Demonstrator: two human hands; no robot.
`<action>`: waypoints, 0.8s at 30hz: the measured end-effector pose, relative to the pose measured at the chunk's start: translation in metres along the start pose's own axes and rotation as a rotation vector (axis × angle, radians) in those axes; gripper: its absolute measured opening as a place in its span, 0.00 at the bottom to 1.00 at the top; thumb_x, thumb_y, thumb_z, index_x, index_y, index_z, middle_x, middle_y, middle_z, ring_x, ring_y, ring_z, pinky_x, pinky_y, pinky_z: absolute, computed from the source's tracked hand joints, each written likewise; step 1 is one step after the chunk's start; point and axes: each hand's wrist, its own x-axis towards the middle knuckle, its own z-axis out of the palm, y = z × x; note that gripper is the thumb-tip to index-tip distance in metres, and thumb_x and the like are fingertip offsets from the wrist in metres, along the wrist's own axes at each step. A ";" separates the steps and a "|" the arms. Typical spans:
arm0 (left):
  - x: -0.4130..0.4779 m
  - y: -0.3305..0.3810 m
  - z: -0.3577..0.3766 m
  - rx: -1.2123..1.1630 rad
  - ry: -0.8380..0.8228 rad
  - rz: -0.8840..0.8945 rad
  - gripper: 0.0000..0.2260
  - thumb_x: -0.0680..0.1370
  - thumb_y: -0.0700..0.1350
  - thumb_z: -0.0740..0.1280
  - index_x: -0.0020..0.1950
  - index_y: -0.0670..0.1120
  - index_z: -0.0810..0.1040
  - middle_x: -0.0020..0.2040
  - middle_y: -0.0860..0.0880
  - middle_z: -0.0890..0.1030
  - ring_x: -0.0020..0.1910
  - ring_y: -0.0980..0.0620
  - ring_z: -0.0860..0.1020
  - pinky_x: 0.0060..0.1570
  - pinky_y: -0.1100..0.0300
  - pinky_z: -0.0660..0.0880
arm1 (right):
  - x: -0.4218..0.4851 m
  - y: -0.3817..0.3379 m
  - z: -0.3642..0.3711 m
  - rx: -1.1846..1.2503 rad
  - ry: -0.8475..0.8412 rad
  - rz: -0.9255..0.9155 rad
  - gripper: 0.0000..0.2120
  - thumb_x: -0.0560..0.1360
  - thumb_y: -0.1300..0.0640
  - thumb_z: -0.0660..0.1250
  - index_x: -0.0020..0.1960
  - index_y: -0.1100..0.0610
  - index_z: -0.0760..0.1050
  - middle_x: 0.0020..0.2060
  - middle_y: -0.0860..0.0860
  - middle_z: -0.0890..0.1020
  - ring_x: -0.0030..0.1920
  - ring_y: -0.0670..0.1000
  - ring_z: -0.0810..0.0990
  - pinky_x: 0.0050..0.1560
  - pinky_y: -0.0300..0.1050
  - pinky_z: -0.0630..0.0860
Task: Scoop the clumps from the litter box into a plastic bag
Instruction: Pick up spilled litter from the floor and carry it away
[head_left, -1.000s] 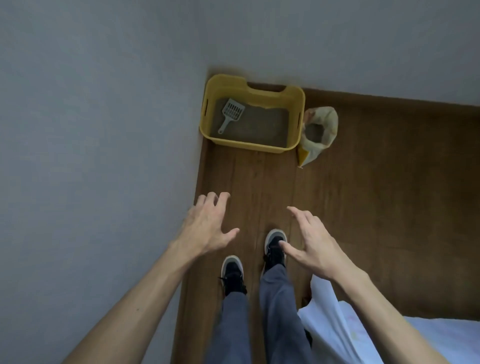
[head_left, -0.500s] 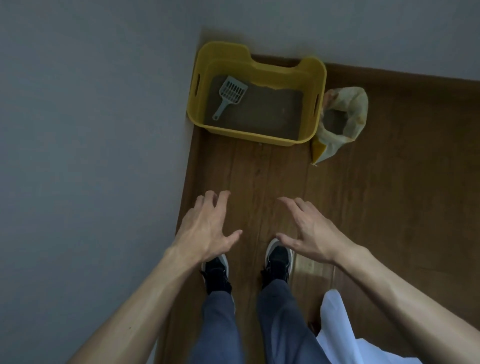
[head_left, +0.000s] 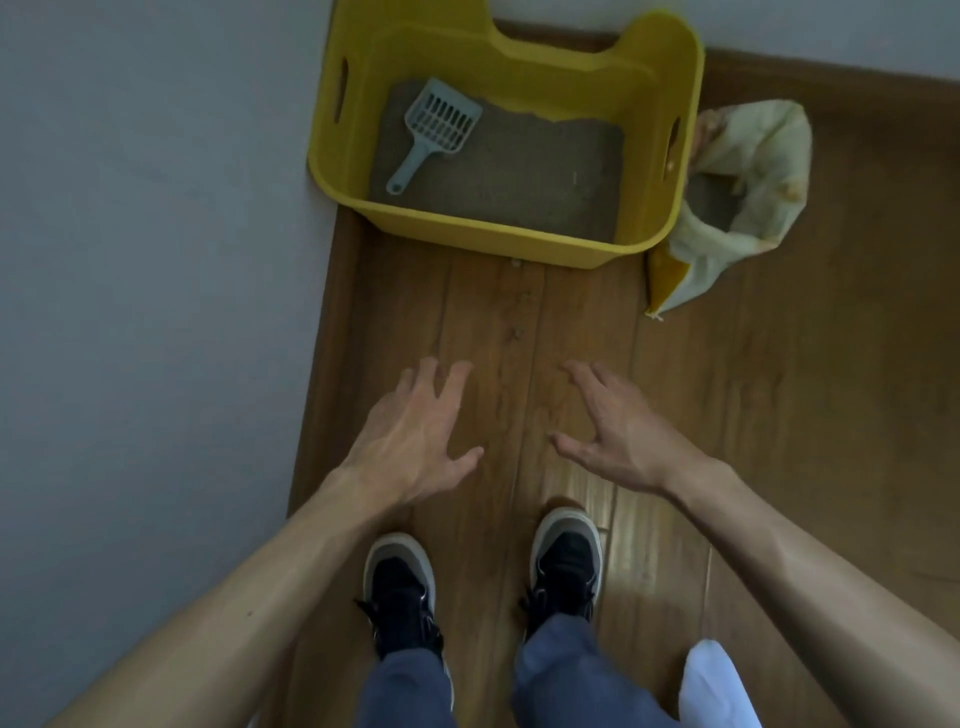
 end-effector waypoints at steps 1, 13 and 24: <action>0.008 -0.004 0.006 -0.004 -0.009 -0.002 0.38 0.72 0.61 0.68 0.74 0.52 0.53 0.71 0.43 0.62 0.64 0.45 0.69 0.56 0.51 0.77 | 0.009 0.005 0.007 0.011 0.009 -0.001 0.37 0.76 0.42 0.64 0.77 0.53 0.52 0.69 0.55 0.67 0.67 0.56 0.68 0.64 0.52 0.71; 0.117 -0.044 0.046 -0.016 -0.055 -0.050 0.38 0.73 0.59 0.69 0.76 0.53 0.50 0.76 0.43 0.57 0.70 0.42 0.66 0.62 0.47 0.71 | 0.114 0.064 0.051 0.047 0.070 0.049 0.37 0.73 0.44 0.68 0.75 0.54 0.56 0.63 0.57 0.72 0.65 0.58 0.70 0.61 0.53 0.72; 0.190 -0.062 0.068 -0.066 0.018 -0.013 0.36 0.73 0.59 0.69 0.73 0.54 0.53 0.70 0.46 0.64 0.66 0.43 0.68 0.61 0.46 0.69 | 0.169 0.114 0.050 -0.051 0.143 0.021 0.36 0.71 0.47 0.70 0.72 0.61 0.60 0.62 0.59 0.71 0.63 0.61 0.70 0.61 0.56 0.71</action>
